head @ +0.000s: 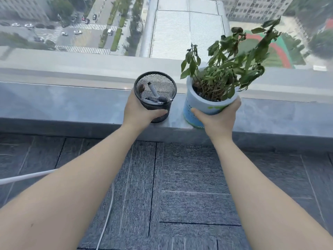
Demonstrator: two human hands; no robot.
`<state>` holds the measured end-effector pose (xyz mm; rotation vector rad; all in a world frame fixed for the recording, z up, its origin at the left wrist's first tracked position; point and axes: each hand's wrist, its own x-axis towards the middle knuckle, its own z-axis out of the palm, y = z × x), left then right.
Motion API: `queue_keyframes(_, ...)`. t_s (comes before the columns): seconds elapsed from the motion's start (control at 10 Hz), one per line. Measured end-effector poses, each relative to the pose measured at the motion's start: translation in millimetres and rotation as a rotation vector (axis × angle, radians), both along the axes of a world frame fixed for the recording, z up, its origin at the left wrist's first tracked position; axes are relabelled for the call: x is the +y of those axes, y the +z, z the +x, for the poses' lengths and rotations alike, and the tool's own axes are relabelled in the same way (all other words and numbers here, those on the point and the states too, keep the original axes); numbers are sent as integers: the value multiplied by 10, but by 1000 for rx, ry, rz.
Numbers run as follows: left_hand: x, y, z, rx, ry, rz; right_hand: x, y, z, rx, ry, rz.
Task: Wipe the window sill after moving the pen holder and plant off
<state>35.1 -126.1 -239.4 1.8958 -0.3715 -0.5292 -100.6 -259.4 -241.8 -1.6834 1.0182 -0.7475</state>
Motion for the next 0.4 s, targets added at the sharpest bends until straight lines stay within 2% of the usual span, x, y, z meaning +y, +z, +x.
queue_keyframes(0.3, -38, 3, -20, 88, -13, 53, -3, 62, 47, 80, 19, 109)
queue_keyframes(0.4, 80, 109, -168, 93, 8, 143, 133, 201, -157, 155, 1, 179)
